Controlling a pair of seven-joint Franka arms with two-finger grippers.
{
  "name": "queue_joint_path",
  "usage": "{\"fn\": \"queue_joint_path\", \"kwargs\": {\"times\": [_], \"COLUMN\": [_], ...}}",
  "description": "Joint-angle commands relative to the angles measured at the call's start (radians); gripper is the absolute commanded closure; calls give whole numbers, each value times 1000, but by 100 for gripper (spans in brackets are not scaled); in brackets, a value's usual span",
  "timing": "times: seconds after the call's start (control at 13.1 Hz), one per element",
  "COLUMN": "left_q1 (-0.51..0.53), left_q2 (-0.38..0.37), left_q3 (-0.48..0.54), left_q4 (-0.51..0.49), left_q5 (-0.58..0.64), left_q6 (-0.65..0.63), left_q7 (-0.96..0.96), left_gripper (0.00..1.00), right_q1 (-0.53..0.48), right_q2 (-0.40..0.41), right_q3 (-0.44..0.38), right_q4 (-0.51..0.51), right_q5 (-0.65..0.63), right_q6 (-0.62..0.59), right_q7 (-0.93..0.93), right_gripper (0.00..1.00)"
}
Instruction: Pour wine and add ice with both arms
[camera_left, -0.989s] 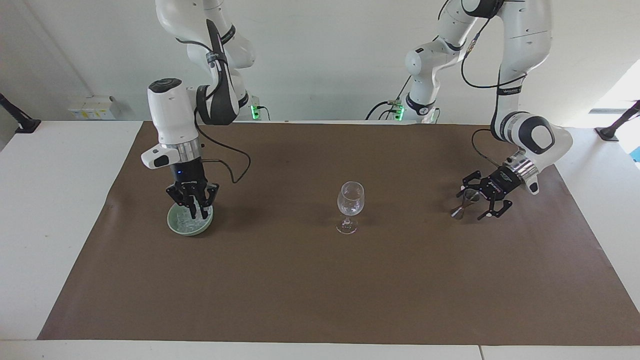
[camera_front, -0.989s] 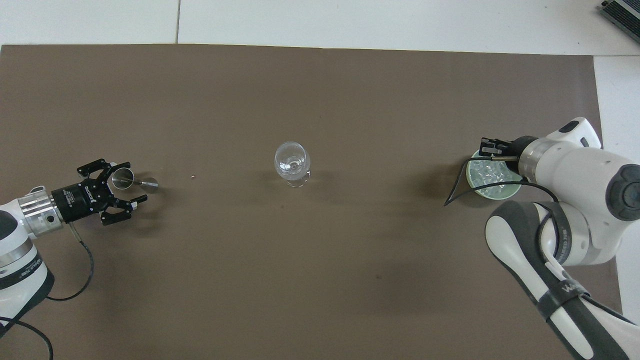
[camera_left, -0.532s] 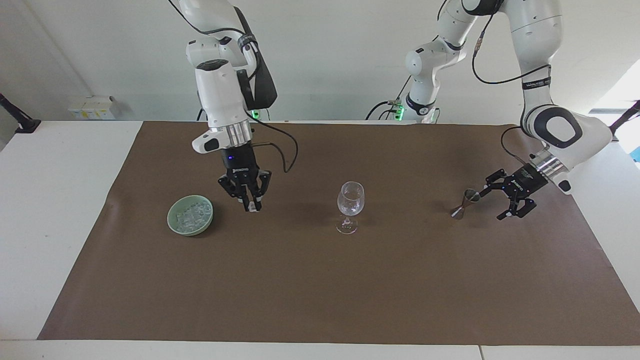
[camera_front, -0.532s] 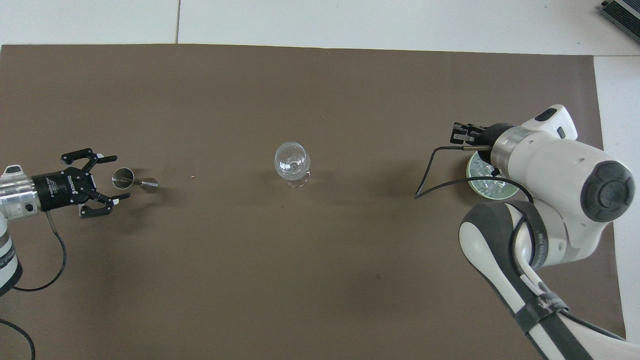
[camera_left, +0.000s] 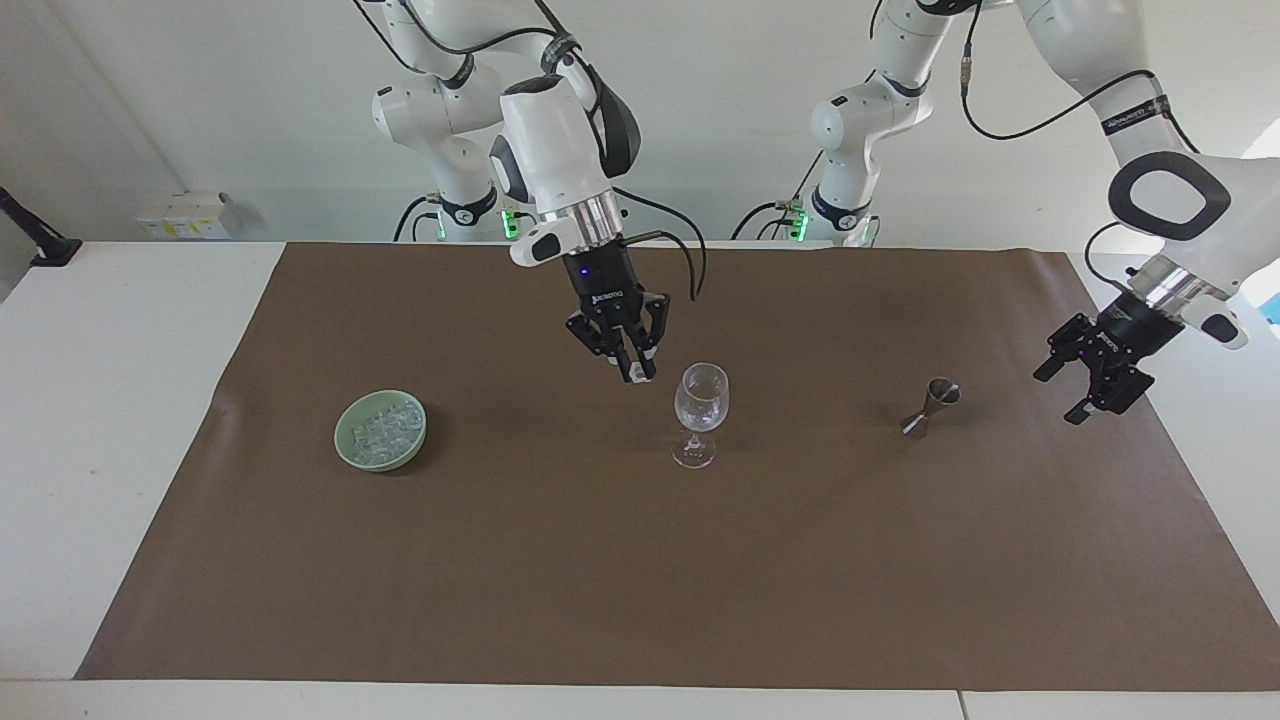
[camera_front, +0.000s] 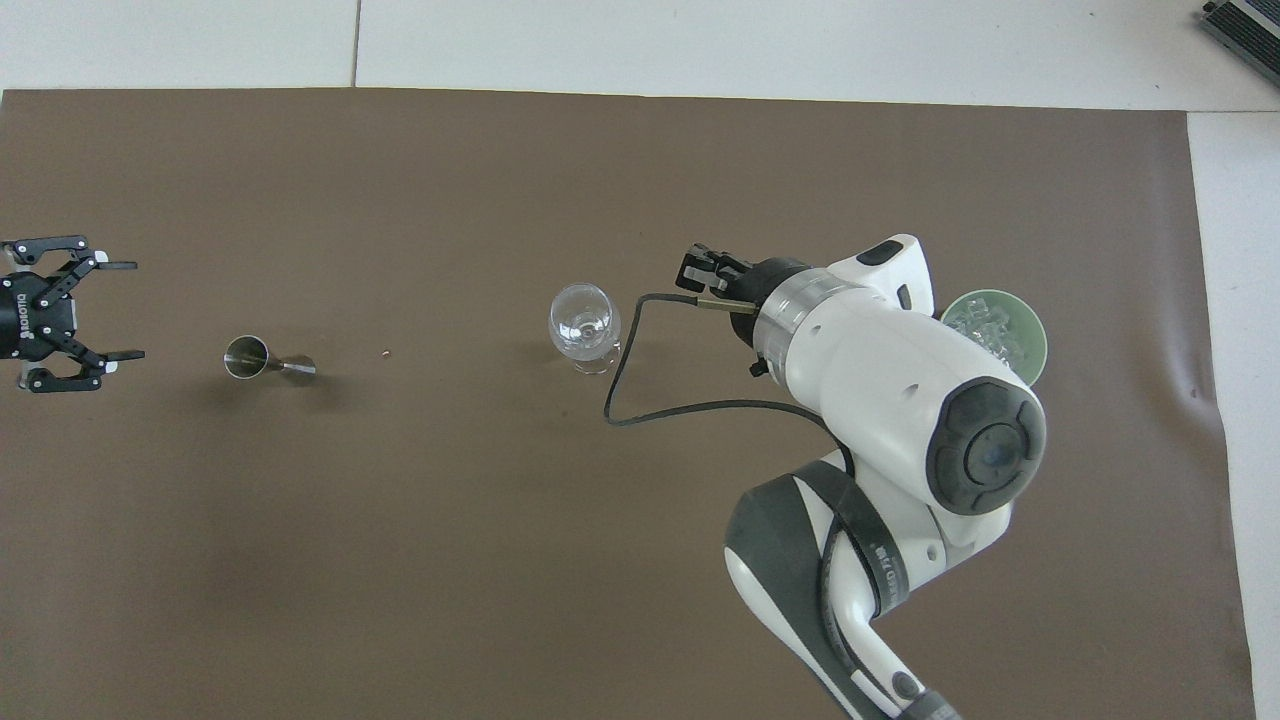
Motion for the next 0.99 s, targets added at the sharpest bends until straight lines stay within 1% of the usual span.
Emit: {"fn": "queue_joint_path", "kwargs": {"times": [0.0,0.15,0.3,0.46,0.76,0.84,0.91], "left_q1": [-3,-1,-1,-10,-144,-185,-251], "left_q2": [3,-17,-56,-95,-152,-162,-172], "left_q3": [7,5,7,-1,14,19,52], "left_q4": [85,132,149,157,163,165,181], "left_q5": [35,89,106,178,300,345,398], "left_q6": [-79,-122,-136,-159,-181,-196,-225], "left_q7": [101,170,213,311,342,349,400], "left_gripper": [0,0,0,0,0,0,0], "right_q1": [-5,-5,-5,-5,6,5,4], "right_q2": [16,16,19,30,67,68,71], "right_q3": [52,77,77,77,83,83,83], "right_q4": [54,74,73,79,109,113,129], "right_q5": [49,50,50,49,50,49,49], "right_q6": [-73,-112,-121,-118,-116,-115,-113], "right_q7": [12,12,12,11,12,12,12], "right_gripper": [100,100,100,100,100,100,100]}}
